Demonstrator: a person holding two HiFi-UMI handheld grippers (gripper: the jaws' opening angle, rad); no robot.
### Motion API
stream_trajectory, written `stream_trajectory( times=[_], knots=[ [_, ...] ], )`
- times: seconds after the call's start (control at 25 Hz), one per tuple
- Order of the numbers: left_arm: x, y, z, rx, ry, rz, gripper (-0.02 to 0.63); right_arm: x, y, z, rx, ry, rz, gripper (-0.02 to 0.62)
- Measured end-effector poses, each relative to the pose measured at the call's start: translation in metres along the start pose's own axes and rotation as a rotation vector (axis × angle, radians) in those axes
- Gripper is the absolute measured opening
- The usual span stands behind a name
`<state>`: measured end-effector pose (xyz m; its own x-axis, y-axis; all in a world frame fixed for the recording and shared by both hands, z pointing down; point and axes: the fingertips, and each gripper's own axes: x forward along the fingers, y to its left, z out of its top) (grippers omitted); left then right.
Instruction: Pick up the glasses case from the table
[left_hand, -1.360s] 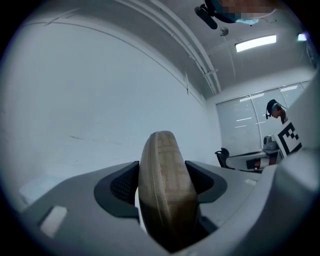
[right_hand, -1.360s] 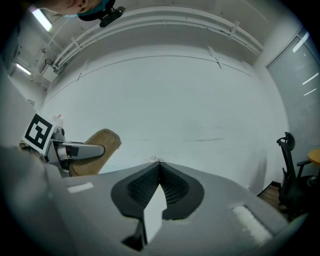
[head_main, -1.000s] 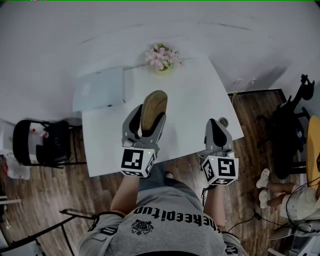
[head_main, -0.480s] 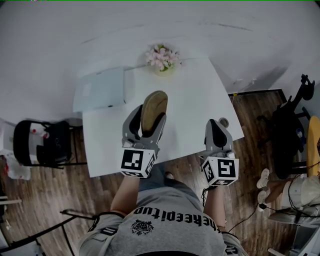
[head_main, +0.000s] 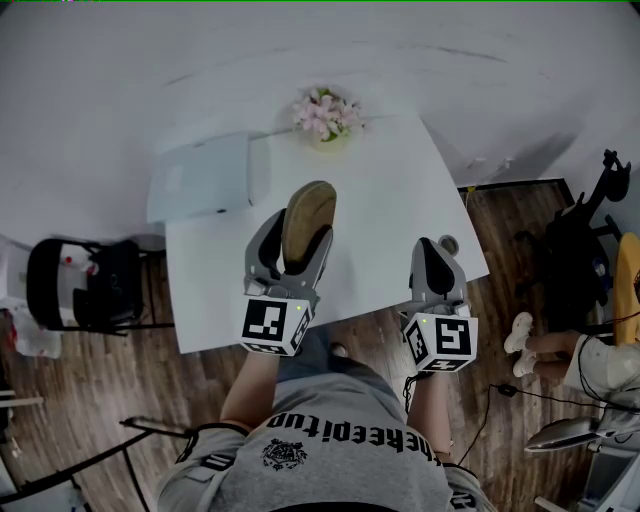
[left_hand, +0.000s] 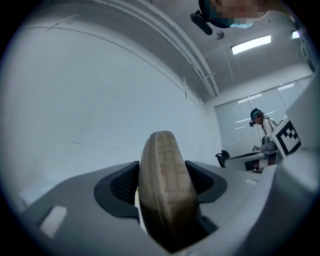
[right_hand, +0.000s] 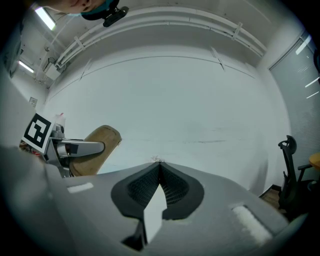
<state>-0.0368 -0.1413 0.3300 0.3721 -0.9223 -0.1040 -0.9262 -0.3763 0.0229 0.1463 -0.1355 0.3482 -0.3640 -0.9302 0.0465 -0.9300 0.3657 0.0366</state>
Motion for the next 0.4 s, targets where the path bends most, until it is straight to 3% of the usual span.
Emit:
stream_trajectory(
  times=[0.4],
  knots=[
    [0.0019, 0.0043, 0.0052, 0.006, 0.002, 0.002, 0.305, 0.0056, 0.0048, 0.0027, -0.006, 0.0, 0.012, 0.002]
  ],
)
